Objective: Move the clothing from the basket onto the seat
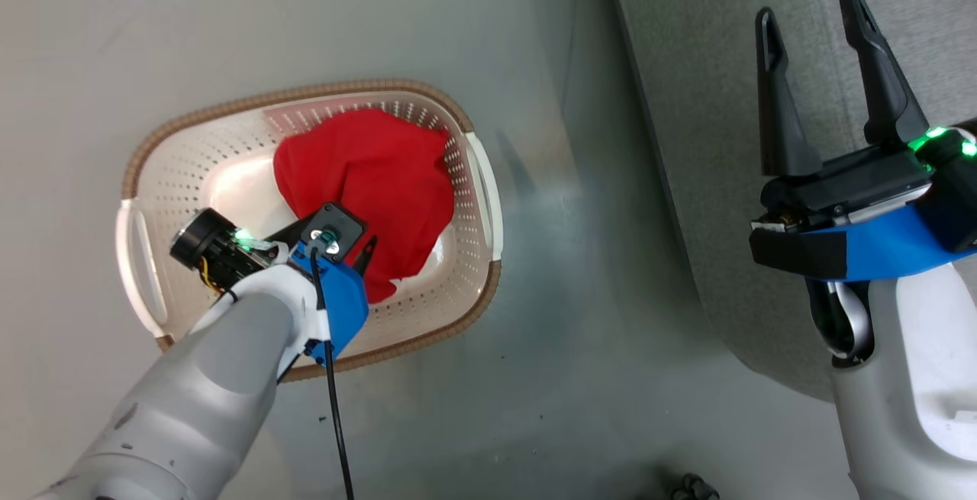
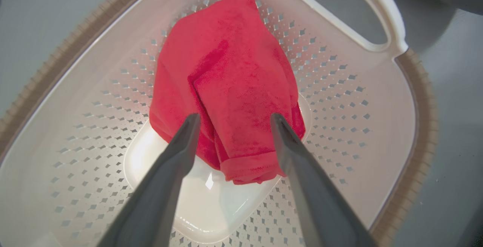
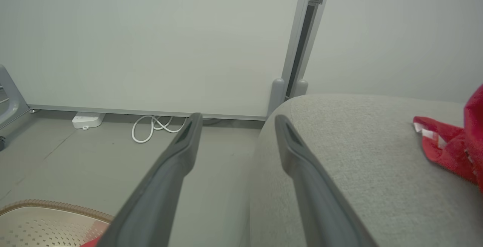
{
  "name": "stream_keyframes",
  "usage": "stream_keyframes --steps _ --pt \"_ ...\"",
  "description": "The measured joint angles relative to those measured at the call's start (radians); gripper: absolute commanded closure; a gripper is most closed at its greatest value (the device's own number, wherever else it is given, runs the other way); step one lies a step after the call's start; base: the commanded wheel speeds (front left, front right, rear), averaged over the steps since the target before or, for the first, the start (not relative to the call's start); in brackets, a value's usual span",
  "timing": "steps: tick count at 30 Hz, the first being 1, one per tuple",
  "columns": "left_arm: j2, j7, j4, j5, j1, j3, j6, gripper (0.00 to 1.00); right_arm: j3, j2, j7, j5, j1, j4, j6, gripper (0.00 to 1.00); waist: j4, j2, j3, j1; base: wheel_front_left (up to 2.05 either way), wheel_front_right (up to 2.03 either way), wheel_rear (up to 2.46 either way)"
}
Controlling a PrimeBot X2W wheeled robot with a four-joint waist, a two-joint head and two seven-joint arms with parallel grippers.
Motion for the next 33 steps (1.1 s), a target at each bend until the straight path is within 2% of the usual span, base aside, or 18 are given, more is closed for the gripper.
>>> stream_keyframes --steps 11,18,27,28,29,33 --pt "0.036 0.070 0.010 -0.131 -0.091 -0.141 0.000 0.00 0.004 -0.002 0.000 -0.001 -0.054 -0.036 0.000 0.00 -0.015 0.0000 0.140 -0.0001 0.00 0.00 0.00" --pt "0.040 0.097 0.029 -0.199 -0.138 -0.182 0.000 0.00 0.006 -0.002 0.000 -0.002 -0.073 -0.054 0.000 0.00 -0.022 0.0000 0.220 -0.0001 0.00 0.00 0.00" --pt "0.029 0.115 0.038 -0.224 -0.166 -0.210 0.000 0.00 0.000 -0.007 0.000 -0.003 -0.077 -0.068 0.000 0.00 -0.019 0.0000 0.271 -0.0001 0.00 0.00 0.00" --pt "0.029 0.115 0.038 -0.224 -0.166 -0.210 0.000 0.62 0.000 -0.007 0.000 -0.003 -0.077 -0.068 0.000 0.00 -0.019 0.0000 0.271 -0.0001 0.00 0.00 0.00" --pt "0.026 0.120 0.036 -0.226 -0.166 -0.211 0.000 1.00 -0.001 -0.008 0.000 -0.003 -0.078 -0.068 0.000 0.00 -0.018 0.0000 0.273 -0.0001 0.00 0.00 0.00" --pt "0.021 0.124 0.019 -0.247 -0.166 -0.216 0.000 1.00 -0.002 -0.009 0.000 -0.004 -0.084 -0.068 0.000 0.00 -0.012 0.0000 0.273 -0.0002 0.00 0.00 0.00"
